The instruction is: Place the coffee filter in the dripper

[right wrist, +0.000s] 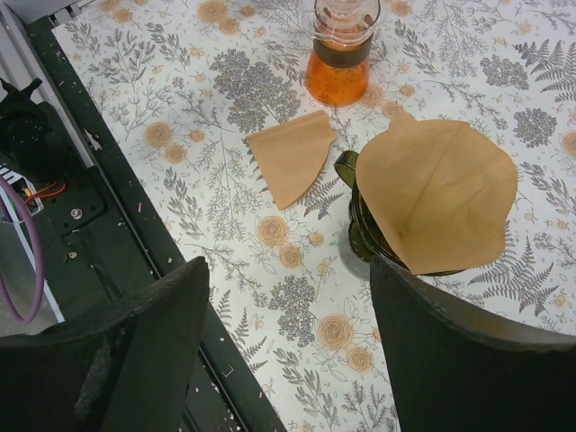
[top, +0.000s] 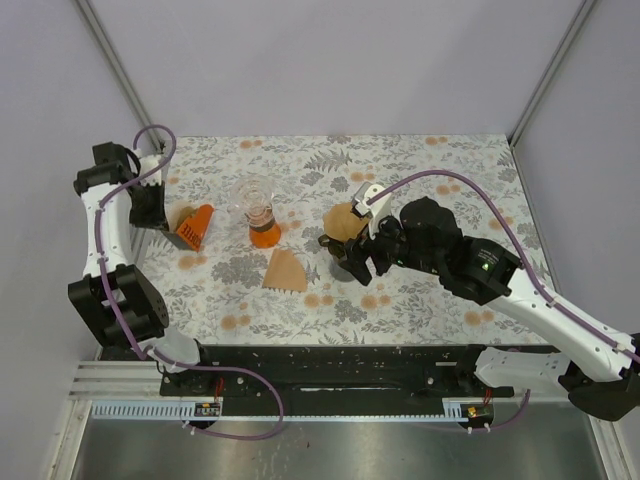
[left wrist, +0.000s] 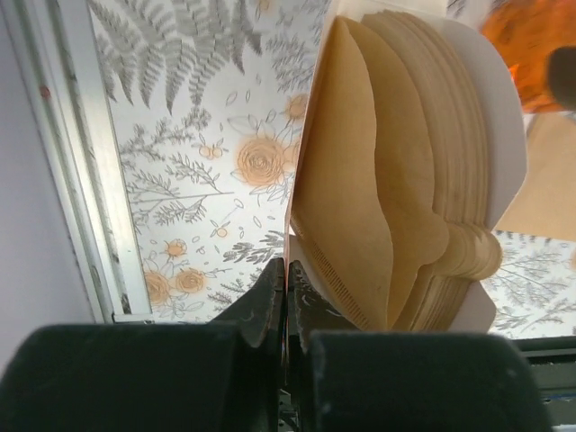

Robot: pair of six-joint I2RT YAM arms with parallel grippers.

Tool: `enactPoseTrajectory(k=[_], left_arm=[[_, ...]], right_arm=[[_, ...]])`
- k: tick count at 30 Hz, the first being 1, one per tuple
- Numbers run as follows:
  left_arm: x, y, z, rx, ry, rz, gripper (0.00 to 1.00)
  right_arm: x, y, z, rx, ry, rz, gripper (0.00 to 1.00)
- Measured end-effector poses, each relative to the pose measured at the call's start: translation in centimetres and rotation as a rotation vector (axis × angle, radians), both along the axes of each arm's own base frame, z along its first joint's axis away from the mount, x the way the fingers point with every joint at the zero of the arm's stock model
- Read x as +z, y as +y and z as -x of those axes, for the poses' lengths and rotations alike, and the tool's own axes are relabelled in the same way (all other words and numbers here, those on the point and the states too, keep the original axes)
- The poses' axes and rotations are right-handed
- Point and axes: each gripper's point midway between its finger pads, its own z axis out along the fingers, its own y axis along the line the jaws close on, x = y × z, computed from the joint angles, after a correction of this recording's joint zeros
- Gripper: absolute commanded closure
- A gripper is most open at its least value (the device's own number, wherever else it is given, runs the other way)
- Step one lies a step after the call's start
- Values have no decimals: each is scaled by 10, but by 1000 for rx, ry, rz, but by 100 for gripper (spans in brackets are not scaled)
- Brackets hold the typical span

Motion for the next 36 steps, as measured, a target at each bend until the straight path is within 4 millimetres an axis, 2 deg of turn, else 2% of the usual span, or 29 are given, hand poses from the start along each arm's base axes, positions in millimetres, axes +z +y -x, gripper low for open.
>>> enactPoseTrajectory(k=[3,5,12,15,17,21,30,33,36], left_arm=[[-35,5,10,30,73,-14,100],[-49,7,14,45,101,-21,100],[-69,22,-4,99,69,-71,100],[-83,28,-12,113,80,-83,99],[-95,30,-14,116,100,-79,92],[-113,28,-10,116,144,-65,68],[-106,29,-12,98,134,-70,48],[-91,31,-18,93,99,-84,42],[-67,37,-29,90,31,-115,41]], right_arm=[[-2,1,-1,1,2,5,20],[-3,1,-1,1,3,7,20],[-4,2,-1,1,4,7,20],[-6,3,-2,1,8,11,20],[-8,3,-2,1,11,16,20],[-9,3,-2,1,13,19,20],[-9,3,-2,1,13,19,19],[-9,4,-2,1,13,19,19],[-10,4,-2,2,14,19,19]])
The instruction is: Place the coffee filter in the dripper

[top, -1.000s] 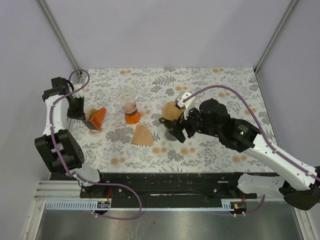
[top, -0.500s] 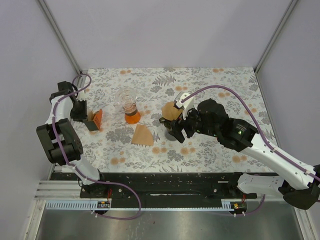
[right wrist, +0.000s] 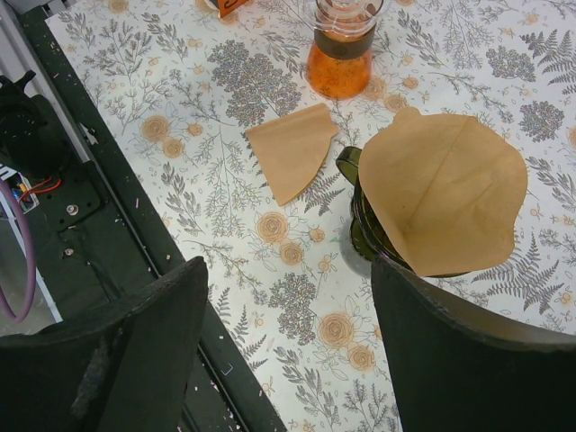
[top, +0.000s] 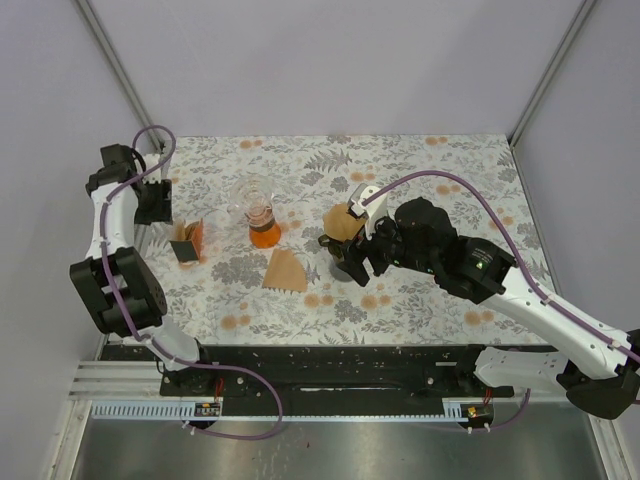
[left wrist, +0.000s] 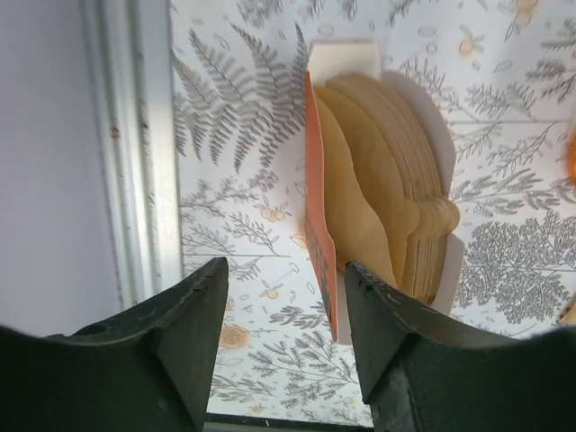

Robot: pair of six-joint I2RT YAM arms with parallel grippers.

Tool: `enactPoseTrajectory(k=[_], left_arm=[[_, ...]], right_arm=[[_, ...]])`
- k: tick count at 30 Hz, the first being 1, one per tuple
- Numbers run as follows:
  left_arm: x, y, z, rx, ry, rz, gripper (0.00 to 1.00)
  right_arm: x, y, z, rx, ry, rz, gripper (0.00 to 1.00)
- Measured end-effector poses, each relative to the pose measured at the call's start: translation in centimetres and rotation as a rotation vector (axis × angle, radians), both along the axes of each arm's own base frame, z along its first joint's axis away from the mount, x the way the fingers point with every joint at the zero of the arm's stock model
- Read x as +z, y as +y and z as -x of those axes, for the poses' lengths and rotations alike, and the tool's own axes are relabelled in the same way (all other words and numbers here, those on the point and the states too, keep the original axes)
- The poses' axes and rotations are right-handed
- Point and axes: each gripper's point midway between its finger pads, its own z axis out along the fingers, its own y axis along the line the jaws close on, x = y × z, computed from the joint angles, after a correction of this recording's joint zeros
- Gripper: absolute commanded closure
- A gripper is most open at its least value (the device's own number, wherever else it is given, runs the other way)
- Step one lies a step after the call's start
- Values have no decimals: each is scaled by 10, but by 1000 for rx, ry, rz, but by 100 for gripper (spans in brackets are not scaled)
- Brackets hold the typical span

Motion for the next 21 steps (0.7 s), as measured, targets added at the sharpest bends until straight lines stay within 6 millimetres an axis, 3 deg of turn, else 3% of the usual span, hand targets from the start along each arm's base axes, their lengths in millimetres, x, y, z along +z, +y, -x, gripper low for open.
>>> enactPoseTrajectory(k=[4,8,11,14,16,19,21], left_arm=[[29,5,-10,-8,-73,-37,41],[40,-2,-8,-39,-91,-24,39],[52,-18,-4,-107,-122,12,20],[82,-50,0,-249,-214,51,9],[115,-86,8,-400,-285,68,1],[174,-160,26,-701,-408,85,1],[195,-201,44,-858,-456,117,1]], right_arm=[[0,0,0,1,0,0,18],[-2,1,1,6,4,1,18],[-2,1,1,8,5,1,18],[-2,1,2,14,8,-1,18],[-2,1,2,12,8,-1,18],[-2,0,0,-8,8,-1,18],[-1,-1,-1,-19,8,-3,18]])
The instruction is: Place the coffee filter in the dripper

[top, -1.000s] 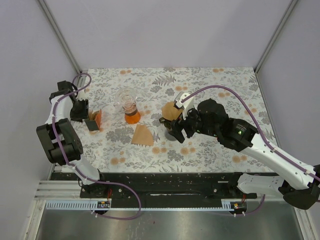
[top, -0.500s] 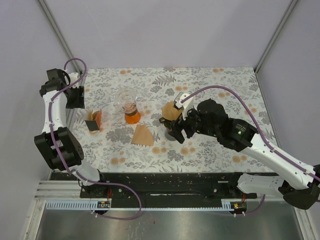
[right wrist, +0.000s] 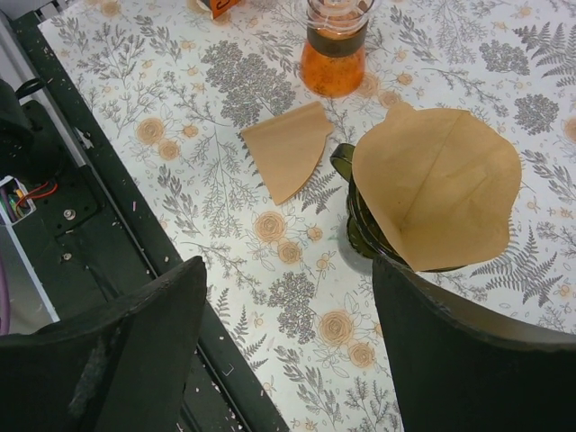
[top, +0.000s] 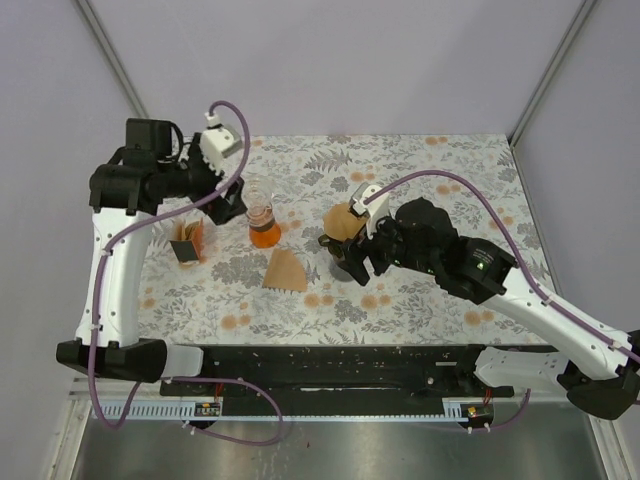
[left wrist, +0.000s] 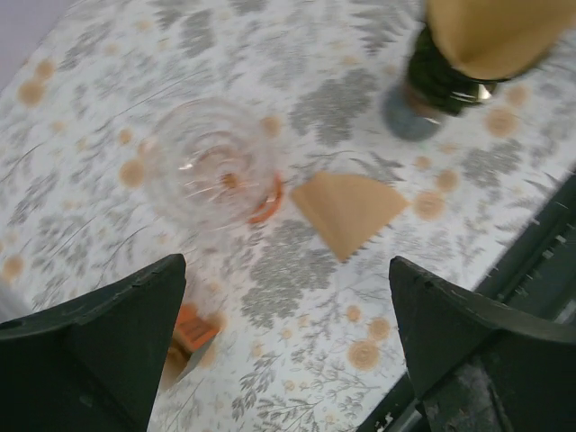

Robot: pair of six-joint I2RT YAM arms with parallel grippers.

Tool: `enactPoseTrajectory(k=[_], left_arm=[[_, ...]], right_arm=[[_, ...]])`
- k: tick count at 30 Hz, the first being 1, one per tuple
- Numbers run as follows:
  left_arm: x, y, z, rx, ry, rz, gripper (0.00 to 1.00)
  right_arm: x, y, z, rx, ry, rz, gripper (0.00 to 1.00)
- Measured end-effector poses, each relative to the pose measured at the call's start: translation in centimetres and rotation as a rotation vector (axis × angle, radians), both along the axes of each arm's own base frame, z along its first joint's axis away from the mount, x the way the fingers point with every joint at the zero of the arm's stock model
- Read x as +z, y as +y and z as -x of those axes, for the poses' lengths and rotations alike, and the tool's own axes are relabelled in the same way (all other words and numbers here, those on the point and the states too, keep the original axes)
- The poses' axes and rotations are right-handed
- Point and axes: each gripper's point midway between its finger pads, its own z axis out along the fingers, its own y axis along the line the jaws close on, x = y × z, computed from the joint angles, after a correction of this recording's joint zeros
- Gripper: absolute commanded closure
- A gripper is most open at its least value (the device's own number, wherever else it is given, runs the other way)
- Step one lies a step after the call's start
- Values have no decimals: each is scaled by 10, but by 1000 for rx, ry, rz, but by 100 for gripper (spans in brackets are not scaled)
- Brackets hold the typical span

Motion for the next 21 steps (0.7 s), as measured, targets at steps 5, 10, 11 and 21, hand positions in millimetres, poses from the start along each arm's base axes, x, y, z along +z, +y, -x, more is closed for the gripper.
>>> enactPoseTrajectory(k=[5,10,11,21], left_arm=[[-11,-61,42,-247,91,45,25],[-75,-95,46,-328,282,-10,25],[-92,-101,46,-351,319,-35,23],[-186,-116,36,-621,285,-169,10]], right_arm=[[11,-10,-2,-44,-25,-17,17],[28,-22,3,-62,-58,-58,17],[31,-23,4,-60,-62,-66,17],[32,-23,7,-50,-61,-73,18]])
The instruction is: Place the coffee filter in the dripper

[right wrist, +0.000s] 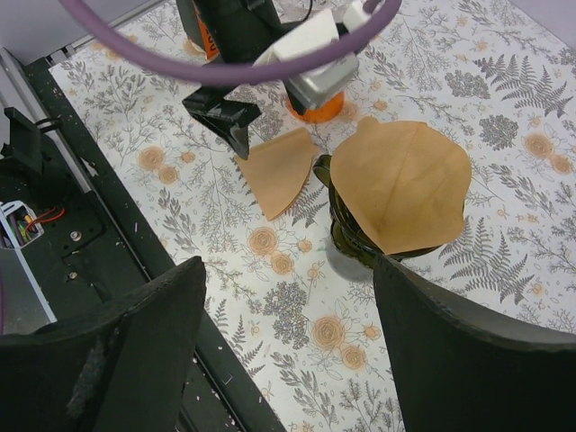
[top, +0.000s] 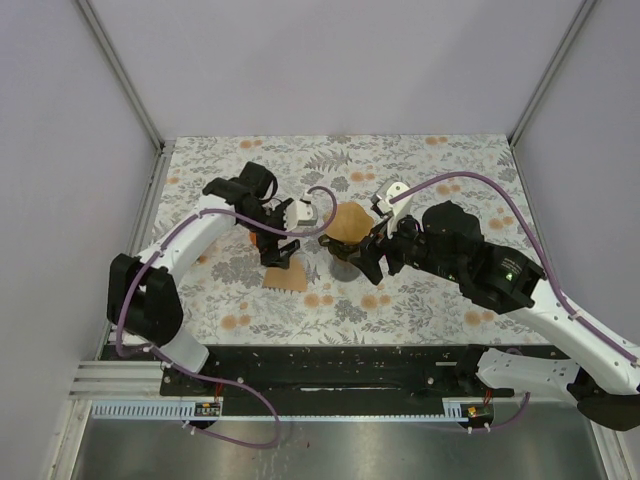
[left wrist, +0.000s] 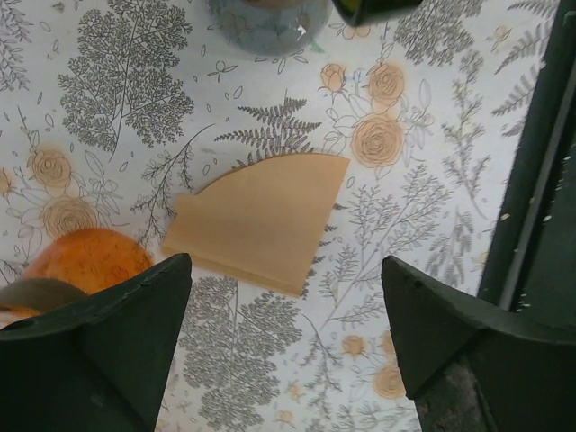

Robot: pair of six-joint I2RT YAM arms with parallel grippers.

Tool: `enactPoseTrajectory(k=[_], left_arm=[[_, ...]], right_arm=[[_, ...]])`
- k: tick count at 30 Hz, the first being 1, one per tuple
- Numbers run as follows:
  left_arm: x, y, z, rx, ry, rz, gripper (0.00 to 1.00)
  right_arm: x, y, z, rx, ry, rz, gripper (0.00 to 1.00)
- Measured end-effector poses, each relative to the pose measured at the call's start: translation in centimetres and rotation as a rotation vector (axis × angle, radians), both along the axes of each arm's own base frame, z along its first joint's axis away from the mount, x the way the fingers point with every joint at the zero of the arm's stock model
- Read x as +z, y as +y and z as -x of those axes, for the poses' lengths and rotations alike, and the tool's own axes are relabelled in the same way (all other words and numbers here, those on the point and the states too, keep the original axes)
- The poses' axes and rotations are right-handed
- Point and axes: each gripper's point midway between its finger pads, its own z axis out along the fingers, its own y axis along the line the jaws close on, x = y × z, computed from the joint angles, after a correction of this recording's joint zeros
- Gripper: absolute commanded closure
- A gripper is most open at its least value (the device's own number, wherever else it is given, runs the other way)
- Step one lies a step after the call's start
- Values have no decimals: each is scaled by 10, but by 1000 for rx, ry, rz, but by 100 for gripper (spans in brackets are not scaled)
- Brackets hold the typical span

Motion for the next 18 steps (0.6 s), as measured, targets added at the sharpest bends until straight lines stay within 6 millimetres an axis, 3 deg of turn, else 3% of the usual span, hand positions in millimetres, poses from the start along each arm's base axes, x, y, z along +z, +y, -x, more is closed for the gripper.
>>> enactPoseTrajectory(k=[10,18], left_arm=[[-61,-10,-26,-221,-73,-10,10],[-84,-17,-49,-251,-93,0,11]], right_arm=[[-4,1,4,18,15,9,18],[-3,2,7,26,33,-5,17]])
